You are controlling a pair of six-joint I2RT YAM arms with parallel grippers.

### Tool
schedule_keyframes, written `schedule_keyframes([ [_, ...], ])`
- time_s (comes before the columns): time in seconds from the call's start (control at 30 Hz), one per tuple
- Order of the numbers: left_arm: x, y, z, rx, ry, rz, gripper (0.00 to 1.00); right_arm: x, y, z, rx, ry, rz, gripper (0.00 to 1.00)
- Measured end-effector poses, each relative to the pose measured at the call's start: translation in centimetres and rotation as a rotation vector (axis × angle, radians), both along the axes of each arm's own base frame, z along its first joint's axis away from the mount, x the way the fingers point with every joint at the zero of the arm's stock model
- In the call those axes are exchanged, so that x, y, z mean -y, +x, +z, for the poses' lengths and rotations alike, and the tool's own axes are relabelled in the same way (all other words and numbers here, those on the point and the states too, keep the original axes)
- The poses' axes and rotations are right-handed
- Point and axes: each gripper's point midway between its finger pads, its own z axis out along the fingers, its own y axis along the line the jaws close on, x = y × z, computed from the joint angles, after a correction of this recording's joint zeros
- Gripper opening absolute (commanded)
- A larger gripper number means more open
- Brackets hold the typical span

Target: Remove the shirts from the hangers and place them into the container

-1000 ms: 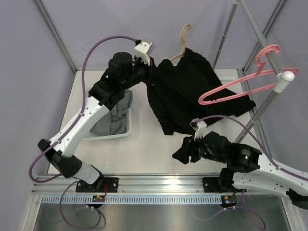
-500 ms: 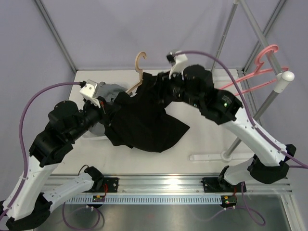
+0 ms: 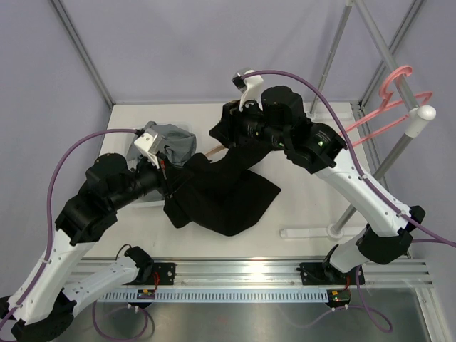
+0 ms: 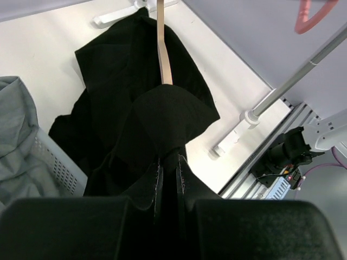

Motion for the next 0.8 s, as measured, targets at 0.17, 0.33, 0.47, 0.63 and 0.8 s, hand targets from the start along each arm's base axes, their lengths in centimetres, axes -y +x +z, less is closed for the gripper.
schedule_keyframes([
  [0.17, 0.3, -0.4, 0.9, 0.014, -0.019, -0.026, 0.0, 0.1, 0.2, -3.4, -0.04, -0.063, -0.008, 0.54],
  [0.33, 0.0, -1.0, 2.1, 0.04, -0.041, -0.034, 0.0, 0.8, 0.0, -4.2, -0.04, -0.083, -0.023, 0.59],
  [0.47, -0.3, -1.3, 2.3, 0.038, -0.035, -0.035, 0.0, 1.9, -0.2, -3.9, -0.021, -0.08, -0.047, 0.61],
  [0.63, -0.3, -1.3, 2.4, 0.039, -0.035, -0.034, 0.0, 3.1, 0.2, -3.9, 0.004, -0.096, -0.094, 0.62],
  [0.8, -0.2, -1.8, 2.6, 0.042, -0.046, -0.055, 0.0, 3.5, 1.0, -4.8, 0.006, -0.121, -0.117, 0.56],
])
